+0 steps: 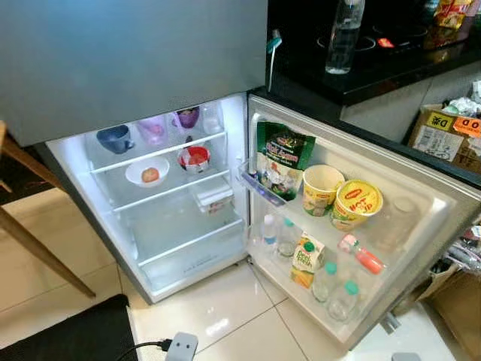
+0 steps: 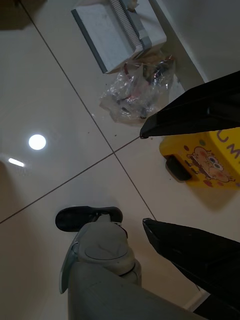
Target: Restocking fridge
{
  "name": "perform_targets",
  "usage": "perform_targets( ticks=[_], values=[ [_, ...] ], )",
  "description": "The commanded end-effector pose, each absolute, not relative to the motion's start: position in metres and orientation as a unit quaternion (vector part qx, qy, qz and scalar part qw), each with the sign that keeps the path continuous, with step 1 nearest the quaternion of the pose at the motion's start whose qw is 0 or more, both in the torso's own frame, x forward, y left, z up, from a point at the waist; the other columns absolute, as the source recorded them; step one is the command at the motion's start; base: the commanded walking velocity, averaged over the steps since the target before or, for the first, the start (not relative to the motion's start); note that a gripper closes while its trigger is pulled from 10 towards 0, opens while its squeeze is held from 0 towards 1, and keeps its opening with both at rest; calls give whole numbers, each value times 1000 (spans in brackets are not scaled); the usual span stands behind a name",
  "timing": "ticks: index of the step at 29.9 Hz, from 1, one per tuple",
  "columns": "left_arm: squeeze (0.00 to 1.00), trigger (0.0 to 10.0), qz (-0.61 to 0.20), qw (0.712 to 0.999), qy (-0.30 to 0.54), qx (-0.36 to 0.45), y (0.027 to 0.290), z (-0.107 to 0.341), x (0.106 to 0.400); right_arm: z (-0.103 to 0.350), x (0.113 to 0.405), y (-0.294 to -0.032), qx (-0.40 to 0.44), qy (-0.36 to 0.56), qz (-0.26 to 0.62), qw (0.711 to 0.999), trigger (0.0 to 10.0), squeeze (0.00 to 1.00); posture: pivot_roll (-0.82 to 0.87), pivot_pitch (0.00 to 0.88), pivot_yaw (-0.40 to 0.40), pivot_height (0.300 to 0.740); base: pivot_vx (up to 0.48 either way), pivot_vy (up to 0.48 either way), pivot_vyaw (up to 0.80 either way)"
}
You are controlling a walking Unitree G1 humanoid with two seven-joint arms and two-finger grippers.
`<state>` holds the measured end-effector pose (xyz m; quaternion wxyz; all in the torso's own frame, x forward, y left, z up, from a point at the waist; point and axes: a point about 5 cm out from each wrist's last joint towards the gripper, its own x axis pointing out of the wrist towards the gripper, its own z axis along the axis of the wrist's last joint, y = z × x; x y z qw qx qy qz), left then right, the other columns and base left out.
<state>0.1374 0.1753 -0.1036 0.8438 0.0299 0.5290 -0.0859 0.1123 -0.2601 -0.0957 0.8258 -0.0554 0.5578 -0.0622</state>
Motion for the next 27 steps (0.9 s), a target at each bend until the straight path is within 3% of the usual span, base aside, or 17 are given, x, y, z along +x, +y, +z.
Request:
perform_targets(
  ticks=[1,14,27],
  values=[
    [0,10000,-86,833,545,38,179,-107,128,-97,109,-259,-54,561,-59,824,10000,0,-96,0,-2,740,-300,0,0],
    [0,10000,-87,833,545,40,179,-107,128,-98,113,-253,-55,560,-52,825,10000,0,-99,0,0,740,-290,0,0],
    [0,10000,-96,832,545,28,180,-106,127,-98,112,-251,-53,560,-51,825,10000,0,-101,0,0,740,0,-19,0]
  ],
)
